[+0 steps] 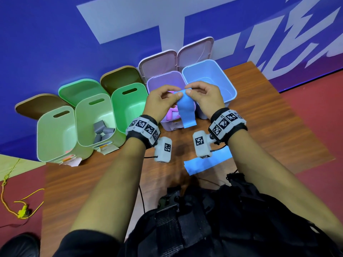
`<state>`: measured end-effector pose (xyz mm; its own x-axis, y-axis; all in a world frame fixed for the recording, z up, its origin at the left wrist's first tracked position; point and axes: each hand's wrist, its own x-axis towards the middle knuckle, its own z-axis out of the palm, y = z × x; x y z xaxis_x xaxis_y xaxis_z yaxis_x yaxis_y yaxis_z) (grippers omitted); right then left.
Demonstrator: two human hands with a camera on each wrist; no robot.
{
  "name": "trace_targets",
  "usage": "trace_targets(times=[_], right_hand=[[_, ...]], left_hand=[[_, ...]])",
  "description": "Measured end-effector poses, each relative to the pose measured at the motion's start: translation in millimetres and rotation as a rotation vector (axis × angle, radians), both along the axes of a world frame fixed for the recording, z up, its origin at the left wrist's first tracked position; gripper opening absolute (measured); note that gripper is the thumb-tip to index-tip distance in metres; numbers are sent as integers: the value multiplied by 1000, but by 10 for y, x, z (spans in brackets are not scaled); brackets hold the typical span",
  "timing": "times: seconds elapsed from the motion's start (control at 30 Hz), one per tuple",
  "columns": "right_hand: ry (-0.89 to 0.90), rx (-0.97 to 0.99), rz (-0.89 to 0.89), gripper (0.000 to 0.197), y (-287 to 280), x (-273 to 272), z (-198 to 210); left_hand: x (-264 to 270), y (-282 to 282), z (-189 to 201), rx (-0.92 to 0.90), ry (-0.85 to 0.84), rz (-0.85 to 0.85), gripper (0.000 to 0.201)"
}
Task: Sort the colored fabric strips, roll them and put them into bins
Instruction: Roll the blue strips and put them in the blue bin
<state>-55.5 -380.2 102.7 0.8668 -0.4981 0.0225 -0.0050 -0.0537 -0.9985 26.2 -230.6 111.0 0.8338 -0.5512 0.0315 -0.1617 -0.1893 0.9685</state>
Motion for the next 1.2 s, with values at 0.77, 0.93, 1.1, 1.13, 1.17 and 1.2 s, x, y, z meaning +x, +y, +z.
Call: trace_targets(times=[0.77, 0.93, 1.1, 1.13, 1.17, 1.2], right_hand=[[-21, 91, 12, 14, 19, 17, -78], [2, 78, 8, 16, 27, 24, -84], [48, 14, -41, 7, 11, 24, -81], [46, 25, -39, 5, 14, 17, -66], [46, 32, -38, 5, 13, 14, -59], [44, 37, -35, 5, 10, 11, -56]], left_hand=[[38, 6, -63, -12, 1, 23, 12], [30, 29, -49, -5, 8, 2, 10], [37, 27, -74, -4, -19, 1, 20], [37, 22, -78, -5, -20, -3, 21], [37, 20, -84, -5, -21, -8, 20], [35, 18, -84, -1, -18, -7, 18]])
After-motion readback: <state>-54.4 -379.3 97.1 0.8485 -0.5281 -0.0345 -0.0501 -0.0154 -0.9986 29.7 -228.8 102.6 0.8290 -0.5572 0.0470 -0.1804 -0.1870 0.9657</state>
